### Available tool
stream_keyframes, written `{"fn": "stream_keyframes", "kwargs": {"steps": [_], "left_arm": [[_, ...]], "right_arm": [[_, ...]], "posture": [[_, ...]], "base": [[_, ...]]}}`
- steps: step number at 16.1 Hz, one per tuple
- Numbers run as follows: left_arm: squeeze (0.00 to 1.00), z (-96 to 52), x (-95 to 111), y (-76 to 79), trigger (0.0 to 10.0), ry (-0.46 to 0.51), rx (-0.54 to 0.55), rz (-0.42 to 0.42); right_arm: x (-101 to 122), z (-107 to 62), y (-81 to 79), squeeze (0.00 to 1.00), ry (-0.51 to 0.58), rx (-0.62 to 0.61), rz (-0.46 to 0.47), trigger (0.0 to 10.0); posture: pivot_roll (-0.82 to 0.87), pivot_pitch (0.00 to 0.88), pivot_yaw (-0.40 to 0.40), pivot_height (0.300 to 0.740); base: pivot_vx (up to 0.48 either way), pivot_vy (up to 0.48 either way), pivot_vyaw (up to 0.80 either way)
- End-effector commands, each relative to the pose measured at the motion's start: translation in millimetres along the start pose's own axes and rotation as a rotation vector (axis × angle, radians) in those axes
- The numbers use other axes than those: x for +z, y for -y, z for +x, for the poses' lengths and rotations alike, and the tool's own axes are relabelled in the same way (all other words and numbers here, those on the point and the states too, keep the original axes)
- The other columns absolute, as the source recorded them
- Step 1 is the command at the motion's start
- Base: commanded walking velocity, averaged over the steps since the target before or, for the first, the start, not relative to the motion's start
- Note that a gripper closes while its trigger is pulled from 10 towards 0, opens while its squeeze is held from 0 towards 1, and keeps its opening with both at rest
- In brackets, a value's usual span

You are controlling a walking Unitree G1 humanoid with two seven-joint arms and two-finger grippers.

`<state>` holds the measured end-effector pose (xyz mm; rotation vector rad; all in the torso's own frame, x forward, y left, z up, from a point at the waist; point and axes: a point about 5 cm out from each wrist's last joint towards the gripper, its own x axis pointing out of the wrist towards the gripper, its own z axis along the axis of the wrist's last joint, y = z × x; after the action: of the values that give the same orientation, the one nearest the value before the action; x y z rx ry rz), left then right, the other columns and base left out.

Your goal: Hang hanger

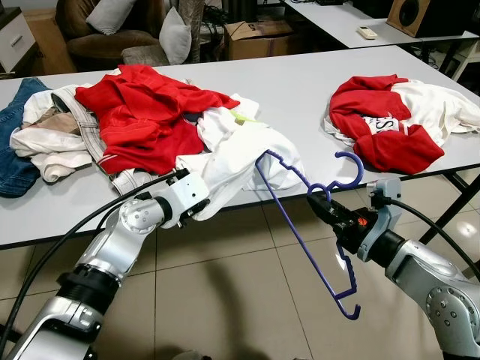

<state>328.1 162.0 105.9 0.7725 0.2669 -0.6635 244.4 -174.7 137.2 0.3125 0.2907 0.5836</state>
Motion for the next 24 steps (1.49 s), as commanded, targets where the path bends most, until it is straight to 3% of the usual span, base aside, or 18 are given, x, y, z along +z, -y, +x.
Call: {"fn": "stream_keyframes", "kwargs": {"steps": [1,10,13,14,15,18,20,21,23,24], "left_arm": [[0.0,3.8,0.4,-1.3,0.0,-0.007,0.027,0.012],[0.0,5.0,3.5,-4.1,0.0,0.056,0.026,-0.062],[0.0,-3.2,17.9,-15.1,0.0,0.162,0.0,-0.218],[0.0,-8.0,28.3,-20.7,0.0,0.219,-0.035,-0.252],[0.0,-10.6,34.0,-24.3,0.0,0.249,-0.051,-0.266],[0.0,-19.2,63.9,-53.1,0.0,0.39,-0.006,-0.339],[0.0,-20.1,81.3,-71.6,0.0,0.459,0.086,-0.428],[0.0,-19.3,87.5,-77.2,0.0,0.489,0.118,-0.477],[0.0,-17.1,92.5,-81.0,0.0,0.496,0.147,-0.49],[0.0,-14.8,93.7,-80.3,0.0,0.489,0.154,-0.487]], "right_arm": [[7.1,-1.9,-0.9,0.0,0.018,0.003,-0.012,10.0],[5.9,-4.2,1.3,0.0,0.011,-0.003,-0.015,10.0],[4.1,-10.4,3.8,0.0,0.008,-0.006,-0.041,10.0],[7.2,-16.3,5.1,0.0,0.038,0.011,-0.108,10.0],[7.6,-20.6,6.0,0.0,0.046,0.028,-0.11,10.0],[6.7,-42.5,17.5,0.0,-0.062,0.029,-0.299,10.0],[2.3,-60.1,26.7,0.0,-0.219,0.009,-0.421,10.0],[0.1,-68.1,25.9,0.0,-0.26,0.048,-0.401,10.0],[-4.7,-83.3,20.3,0.0,-0.334,0.159,-0.379,10.0],[0.0,-89.4,14.4,0.0,-0.301,0.21,-0.346,10.0]], "posture": [[-0.16,0.0,0.026,0.74],[-0.17,0.0,0.02,0.74],[-0.17,0.0,0.018,0.74],[-0.17,0.0,0.017,0.74],[-0.17,0.0,0.017,0.74],[-0.17,0.0,0.023,0.74],[-0.18,0.0,0.023,0.74],[-0.18,0.0,0.023,0.74],[-0.17,0.0,0.025,0.74],[-0.17,0.0,0.025,0.74]], "base": [[0.0,0.0,0.0],[0.0,0.0,0.0],[0.0,0.0,0.0],[0.0,0.0,0.0],[0.0,0.0,0.0],[0.0,0.0,0.0],[0.0,0.0,0.0],[0.0,0.0,0.0],[0.0,0.0,0.0],[0.0,0.0,0.0]]}}
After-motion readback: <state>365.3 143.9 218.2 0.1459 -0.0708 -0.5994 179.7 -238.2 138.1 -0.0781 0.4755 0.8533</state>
